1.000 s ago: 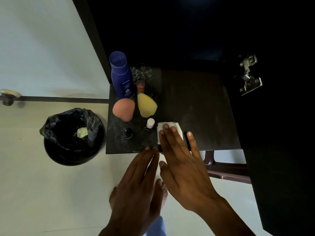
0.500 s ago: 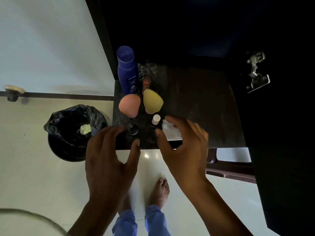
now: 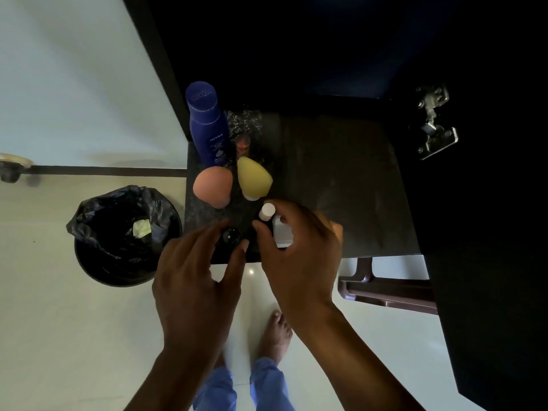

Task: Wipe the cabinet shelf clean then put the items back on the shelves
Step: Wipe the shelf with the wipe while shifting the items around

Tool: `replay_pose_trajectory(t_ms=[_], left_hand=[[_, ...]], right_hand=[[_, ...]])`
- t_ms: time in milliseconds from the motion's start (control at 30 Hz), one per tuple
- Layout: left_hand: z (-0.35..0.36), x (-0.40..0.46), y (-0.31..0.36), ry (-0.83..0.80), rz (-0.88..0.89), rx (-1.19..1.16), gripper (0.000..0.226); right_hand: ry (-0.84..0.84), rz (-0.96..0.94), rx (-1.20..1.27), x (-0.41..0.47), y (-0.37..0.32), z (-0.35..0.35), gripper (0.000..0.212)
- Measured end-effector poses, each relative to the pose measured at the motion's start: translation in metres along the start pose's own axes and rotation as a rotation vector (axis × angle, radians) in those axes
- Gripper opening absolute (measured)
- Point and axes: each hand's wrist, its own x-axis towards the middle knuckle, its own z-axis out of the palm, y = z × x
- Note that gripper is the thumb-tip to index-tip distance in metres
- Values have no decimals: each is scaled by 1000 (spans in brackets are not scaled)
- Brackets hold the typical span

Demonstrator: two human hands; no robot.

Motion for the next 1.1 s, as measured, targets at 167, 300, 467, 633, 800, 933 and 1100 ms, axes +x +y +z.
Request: replay_pose_trajectory(t_ms=[167, 300, 467, 633, 800, 933, 1100], left_hand=[[16, -7, 39, -88, 95, -107, 27], [49, 19, 81, -119, 193, -180, 28], [95, 75, 124, -66, 121, -154, 30], [128, 116, 142, -37, 98, -73, 34], [144, 137, 146, -85, 87, -58, 37], [148, 138, 147, -96, 80, -65, 37], [139, 130, 147, -64, 74, -178, 51]], right_hand=[[41, 124, 135, 28, 17, -34, 22], [138, 159, 59, 71, 47, -52, 23], [191, 152, -63, 122, 82, -49, 22], [201, 76, -125, 151, 93, -41, 22], [194, 43, -103, 159, 95, -39, 40], [218, 27, -91, 159, 95, -36, 41], [203, 23, -27, 150, 91, -42, 56]])
